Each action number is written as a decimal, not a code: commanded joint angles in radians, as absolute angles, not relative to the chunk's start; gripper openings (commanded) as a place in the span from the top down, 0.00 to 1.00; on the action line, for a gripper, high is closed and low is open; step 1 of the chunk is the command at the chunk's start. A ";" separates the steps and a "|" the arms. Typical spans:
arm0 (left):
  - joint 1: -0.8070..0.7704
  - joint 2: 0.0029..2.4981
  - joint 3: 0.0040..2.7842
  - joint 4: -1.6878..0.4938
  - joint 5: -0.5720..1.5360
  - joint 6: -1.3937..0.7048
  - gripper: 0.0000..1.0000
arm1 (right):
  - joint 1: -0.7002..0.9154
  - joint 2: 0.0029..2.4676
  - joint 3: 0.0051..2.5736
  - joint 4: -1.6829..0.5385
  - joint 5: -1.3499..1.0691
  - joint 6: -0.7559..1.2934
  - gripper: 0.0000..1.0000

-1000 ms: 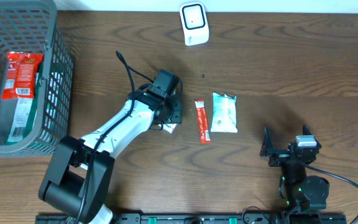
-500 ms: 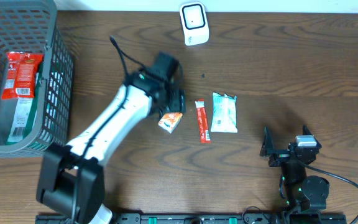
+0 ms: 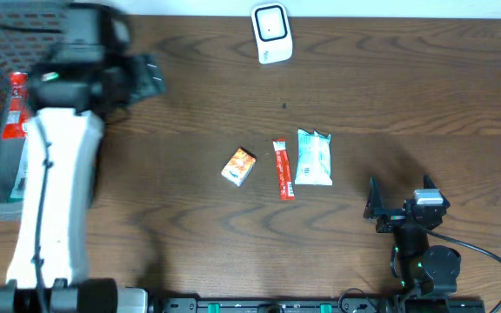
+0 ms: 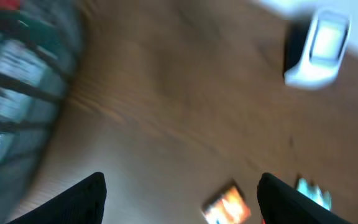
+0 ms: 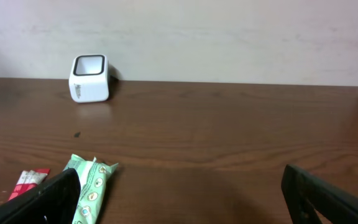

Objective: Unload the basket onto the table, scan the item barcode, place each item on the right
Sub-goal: 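Move the left gripper back into the grey basket, then grasp the red Hacks pack in the basket with the left gripper and lift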

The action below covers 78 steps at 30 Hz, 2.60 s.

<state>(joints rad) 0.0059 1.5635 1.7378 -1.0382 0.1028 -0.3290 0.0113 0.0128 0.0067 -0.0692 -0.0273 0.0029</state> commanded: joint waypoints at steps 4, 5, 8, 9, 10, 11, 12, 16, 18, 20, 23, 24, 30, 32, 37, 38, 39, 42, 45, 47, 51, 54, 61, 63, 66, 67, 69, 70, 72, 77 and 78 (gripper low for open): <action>0.240 1.459 1.766 -0.977 0.091 -0.281 0.22 | 0.000 0.009 0.006 -0.072 -0.031 -0.008 0.01; 0.280 1.457 1.766 -0.970 0.092 -0.281 0.22 | 0.000 0.009 0.006 -0.072 -0.031 -0.008 0.01; 0.373 1.465 1.766 -0.962 0.081 -0.280 0.22 | 0.000 0.009 0.006 -0.072 -0.031 -0.008 0.01; 0.404 1.473 1.766 -0.962 0.059 -0.280 0.22 | 0.000 0.009 0.006 -0.072 -0.031 -0.008 0.01; 0.428 1.481 1.766 -0.962 0.038 -0.276 0.22 | 0.000 0.009 0.006 -0.072 -0.031 -0.008 0.01; 0.454 1.493 1.766 -0.960 0.024 -0.258 0.21 | 0.000 0.009 0.006 -0.072 -0.031 -0.008 0.01; 0.475 1.506 1.765 -0.958 0.013 -0.244 0.19 | 0.000 0.009 0.006 -0.072 -0.031 -0.008 0.01; 0.540 1.597 1.764 -0.933 0.007 -0.148 0.14 | 0.000 0.009 0.006 -0.072 -0.031 -0.008 0.01; 0.552 1.650 1.764 -0.924 0.007 -0.099 0.13 | 0.000 0.009 0.006 -0.072 -0.031 -0.008 0.01; 0.555 1.708 1.764 -0.905 0.007 -0.051 0.13 | 0.000 0.009 0.006 -0.072 -0.031 -0.008 0.01; 0.555 1.793 1.764 -0.866 0.007 0.030 0.13 | 0.000 0.009 0.006 -0.072 -0.031 -0.008 0.01; 0.555 1.814 1.764 -0.854 0.007 0.043 0.13 | 0.000 0.009 0.006 -0.072 -0.031 -0.008 0.01; 0.555 1.946 1.764 -0.768 0.007 0.060 0.11 | 0.000 0.009 0.006 -0.072 -0.031 -0.008 0.01; 0.555 1.988 1.764 -0.740 0.007 0.067 0.09 | 0.000 0.009 0.006 -0.072 -0.031 -0.008 0.01; 0.555 2.087 1.764 -0.693 0.014 0.105 0.09 | 0.000 0.009 0.006 -0.072 -0.031 -0.008 0.01; 0.555 2.107 1.764 -0.688 0.017 0.106 0.09 | 0.000 0.009 0.006 -0.072 -0.031 -0.008 0.01; 0.555 2.122 1.764 -0.682 0.018 0.112 0.09 | 0.000 0.009 0.006 -0.072 -0.031 -0.008 0.01; 0.555 2.173 1.764 -0.667 0.017 0.138 0.09 | 0.000 0.009 0.006 -0.072 -0.031 -0.008 0.01; 0.555 2.207 1.764 -0.655 0.014 0.150 0.09 | 0.000 0.009 0.006 -0.072 -0.031 -0.008 0.01; 0.555 2.225 1.764 -0.643 0.014 0.150 0.09 | 0.000 0.009 0.006 -0.072 -0.031 -0.008 0.01; 0.555 2.243 1.761 -0.638 0.014 0.149 0.09 | 0.000 0.009 0.006 -0.072 -0.031 -0.008 0.01; 0.555 2.244 1.754 -0.630 0.014 0.149 0.16 | 0.000 0.009 0.006 -0.072 -0.031 -0.008 0.01; 0.555 2.223 1.755 -0.631 0.014 0.148 0.78 | 0.000 0.009 0.006 -0.072 -0.031 -0.008 0.01; 0.555 2.191 1.755 -0.633 0.014 0.129 0.79 | 0.000 0.009 0.006 -0.072 -0.031 -0.008 0.01; 0.555 2.107 1.755 -0.635 0.014 0.087 0.79 | 0.000 0.009 0.006 -0.072 -0.031 -0.008 0.01; 0.555 2.071 1.755 -0.635 0.014 0.075 0.79 | 0.000 0.009 0.006 -0.072 -0.031 -0.008 0.01; 0.555 1.988 1.755 -0.632 0.014 0.044 0.79 | 0.000 0.009 0.006 -0.072 -0.031 -0.008 0.01; 0.555 1.949 1.755 -0.629 0.014 0.026 0.79 | 0.000 0.009 0.006 -0.072 -0.031 -0.008 0.01; 0.555 1.855 1.755 -0.627 0.014 -0.025 0.79 | 0.000 0.009 0.006 -0.072 -0.031 -0.008 0.01; 0.548 1.625 1.755 -0.647 0.014 -0.146 0.87 | 0.000 0.009 0.006 -0.072 -0.031 -0.008 0.01; 0.545 1.586 1.755 -0.654 0.014 -0.165 0.89 | 0.000 0.009 0.006 -0.072 -0.031 -0.008 0.01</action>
<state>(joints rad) 0.5533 1.7287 1.7393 -0.6395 0.0154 -0.0479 0.0113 0.0128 0.0067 -0.0689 -0.0273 0.0029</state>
